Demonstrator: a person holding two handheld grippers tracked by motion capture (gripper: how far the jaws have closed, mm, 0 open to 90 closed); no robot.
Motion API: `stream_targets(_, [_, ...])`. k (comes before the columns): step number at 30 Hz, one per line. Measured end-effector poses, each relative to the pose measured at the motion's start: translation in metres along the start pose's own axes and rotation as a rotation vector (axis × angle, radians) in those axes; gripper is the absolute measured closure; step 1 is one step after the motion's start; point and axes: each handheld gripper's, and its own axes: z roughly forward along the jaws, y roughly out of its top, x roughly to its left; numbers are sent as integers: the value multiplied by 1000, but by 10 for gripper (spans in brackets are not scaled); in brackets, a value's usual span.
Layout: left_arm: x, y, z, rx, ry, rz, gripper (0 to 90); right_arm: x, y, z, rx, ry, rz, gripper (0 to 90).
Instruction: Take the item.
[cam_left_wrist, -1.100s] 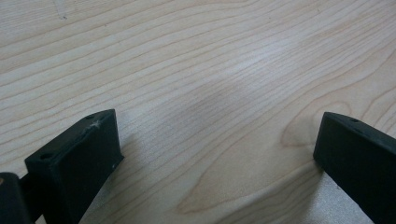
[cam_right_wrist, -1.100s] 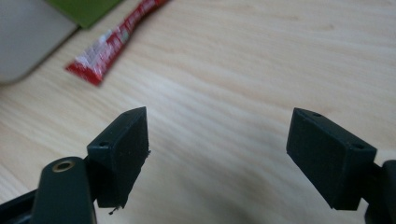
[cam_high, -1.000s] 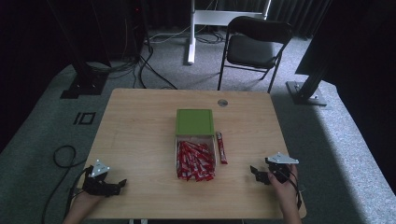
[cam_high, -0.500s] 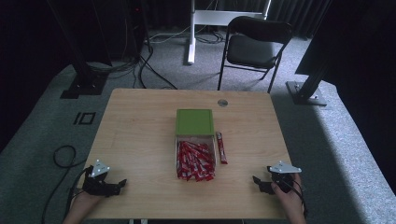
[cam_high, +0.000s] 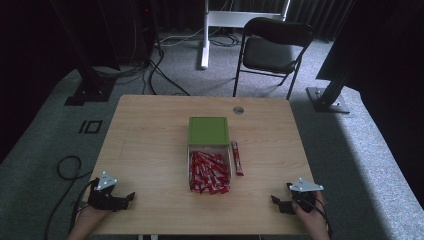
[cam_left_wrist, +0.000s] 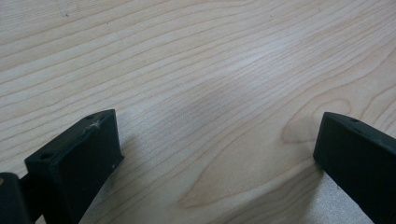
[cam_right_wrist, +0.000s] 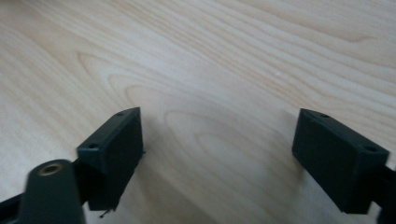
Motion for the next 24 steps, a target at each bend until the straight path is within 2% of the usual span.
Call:
stream_targets(9, [0, 0, 0, 0, 0, 0, 15, 11, -6, -6, 2, 3, -3, 123])
stream_targets(24, [0, 0, 0, 0, 0, 0, 14, 11, -7, -6, 2, 6, -7, 121])
